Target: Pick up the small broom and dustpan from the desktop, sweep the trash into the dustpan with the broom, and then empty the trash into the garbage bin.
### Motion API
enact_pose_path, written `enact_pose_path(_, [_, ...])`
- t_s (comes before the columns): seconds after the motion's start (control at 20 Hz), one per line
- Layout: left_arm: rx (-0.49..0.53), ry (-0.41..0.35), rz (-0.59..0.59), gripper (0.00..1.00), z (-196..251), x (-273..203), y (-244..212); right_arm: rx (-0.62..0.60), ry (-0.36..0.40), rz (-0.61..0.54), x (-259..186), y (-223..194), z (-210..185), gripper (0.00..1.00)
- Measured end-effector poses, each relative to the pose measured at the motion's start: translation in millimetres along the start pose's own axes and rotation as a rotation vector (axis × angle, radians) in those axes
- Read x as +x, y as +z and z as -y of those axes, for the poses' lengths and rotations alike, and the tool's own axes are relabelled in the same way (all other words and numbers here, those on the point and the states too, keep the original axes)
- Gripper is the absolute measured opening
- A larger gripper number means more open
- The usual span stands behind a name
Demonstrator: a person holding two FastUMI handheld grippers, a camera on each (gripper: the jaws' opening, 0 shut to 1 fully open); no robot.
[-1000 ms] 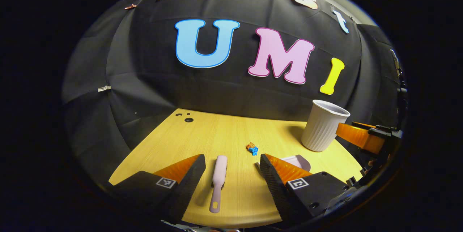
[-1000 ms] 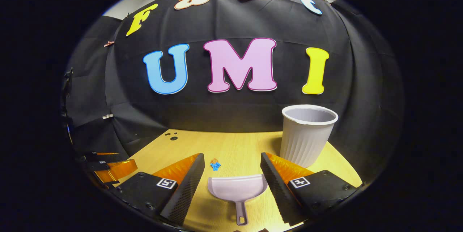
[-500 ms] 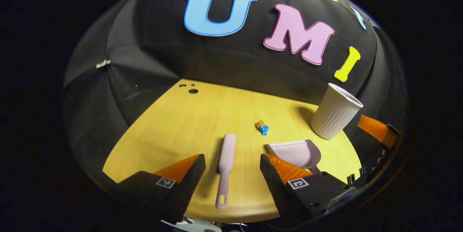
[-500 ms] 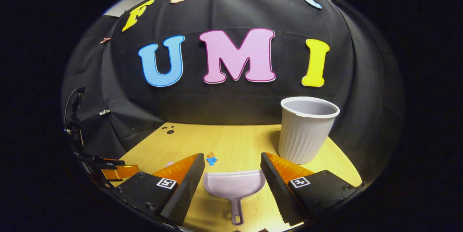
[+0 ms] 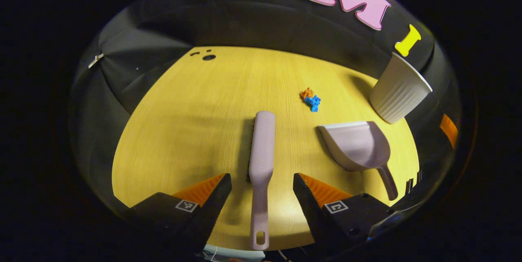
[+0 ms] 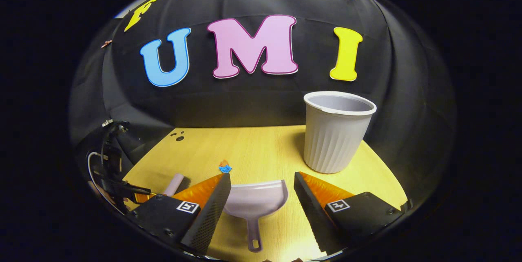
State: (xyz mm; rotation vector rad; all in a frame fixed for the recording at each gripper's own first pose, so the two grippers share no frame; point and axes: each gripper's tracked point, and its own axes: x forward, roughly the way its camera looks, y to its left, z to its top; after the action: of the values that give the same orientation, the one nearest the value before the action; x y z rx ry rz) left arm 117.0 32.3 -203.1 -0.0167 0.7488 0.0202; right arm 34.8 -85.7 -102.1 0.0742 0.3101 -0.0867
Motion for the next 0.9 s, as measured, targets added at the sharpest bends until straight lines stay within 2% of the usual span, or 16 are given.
enact_pose_path(0.5, [0.028, 0.060, -0.209, 0.96, -7.8, 61.2, -19.3, 0.052, 0.012, -0.179, 30.1, -44.3, 8.5, 0.99])
enact_pose_path(0.65, [0.085, 0.087, -0.212, 0.98, -12.4, 69.0, -16.4, 0.052, 0.027, -0.206, 31.2, -52.1, 8.6, 0.99])
enact_pose_path(0.7, [0.093, 0.084, -0.220, 0.88, -10.1, 68.2, -17.1, 0.051, 0.030, -0.214, 30.4, -54.1, 7.7, 0.99])
enact_pose_path(0.75, [0.092, 0.087, -0.222, 0.87, -8.6, 68.2, -18.1, 0.050, 0.035, -0.222, 30.7, -56.3, 7.4, 0.99])
enact_pose_path(0.9, [0.090, 0.089, -0.221, 0.71, -4.4, 70.0, -18.9, 0.043, 0.044, -0.233, 30.0, -59.3, 6.1, 0.99])
